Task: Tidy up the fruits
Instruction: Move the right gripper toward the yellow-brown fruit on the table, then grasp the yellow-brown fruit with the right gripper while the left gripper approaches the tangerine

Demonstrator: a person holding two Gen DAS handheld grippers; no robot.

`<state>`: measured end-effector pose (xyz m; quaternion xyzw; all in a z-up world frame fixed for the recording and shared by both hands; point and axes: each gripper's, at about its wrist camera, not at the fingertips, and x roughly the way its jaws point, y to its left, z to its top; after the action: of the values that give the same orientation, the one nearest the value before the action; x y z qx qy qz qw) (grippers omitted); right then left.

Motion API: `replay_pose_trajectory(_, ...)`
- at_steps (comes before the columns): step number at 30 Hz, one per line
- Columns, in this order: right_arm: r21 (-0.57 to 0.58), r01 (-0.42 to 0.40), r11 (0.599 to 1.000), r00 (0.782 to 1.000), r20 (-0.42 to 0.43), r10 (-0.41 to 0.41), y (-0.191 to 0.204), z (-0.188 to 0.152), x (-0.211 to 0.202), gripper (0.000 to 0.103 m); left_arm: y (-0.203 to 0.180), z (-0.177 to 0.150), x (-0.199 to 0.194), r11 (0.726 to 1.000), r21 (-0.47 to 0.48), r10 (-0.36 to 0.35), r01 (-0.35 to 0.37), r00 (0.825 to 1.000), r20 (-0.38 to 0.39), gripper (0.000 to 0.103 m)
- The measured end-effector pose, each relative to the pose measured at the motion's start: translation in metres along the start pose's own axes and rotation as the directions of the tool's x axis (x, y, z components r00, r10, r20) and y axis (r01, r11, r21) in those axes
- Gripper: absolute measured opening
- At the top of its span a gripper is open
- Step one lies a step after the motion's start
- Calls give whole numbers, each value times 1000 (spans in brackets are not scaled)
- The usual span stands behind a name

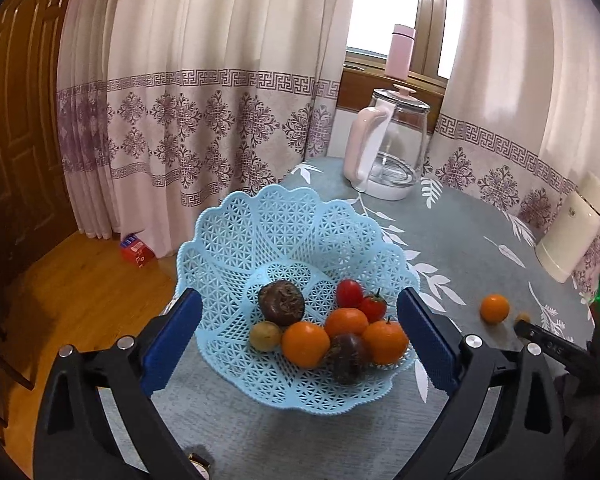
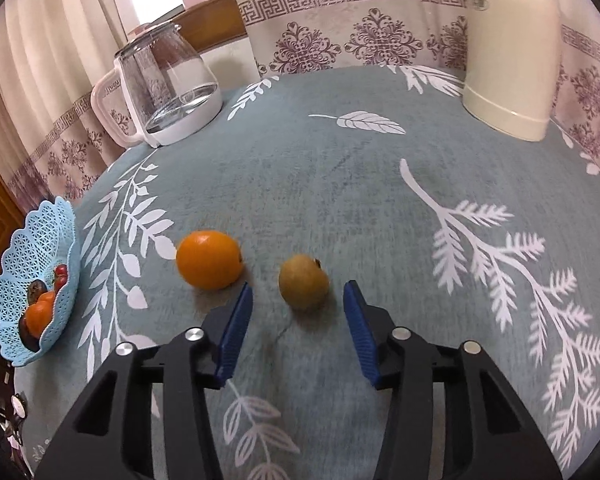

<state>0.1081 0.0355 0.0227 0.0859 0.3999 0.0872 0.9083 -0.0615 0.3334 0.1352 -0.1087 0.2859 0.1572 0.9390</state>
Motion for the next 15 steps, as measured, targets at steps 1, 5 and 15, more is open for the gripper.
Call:
replay_pose_trajectory(1, -1, 0, 1000, 1000, -3, 0, 1, 2, 2, 44, -1, 0, 0, 1000, 3, -1, 1, 1000, 0, 99)
replay_pose_trajectory(5, -10, 5, 1000, 1000, -10, -5, 3, 7, 9, 35, -11, 0, 1, 1000, 26, -10, 10, 1000, -2, 99)
replay_pose_trajectory(15, 1, 6, 1000, 1000, 15, -6, -9, 0, -8, 26, -64, 3, 5, 989, 130, -74, 74, 997, -3, 99)
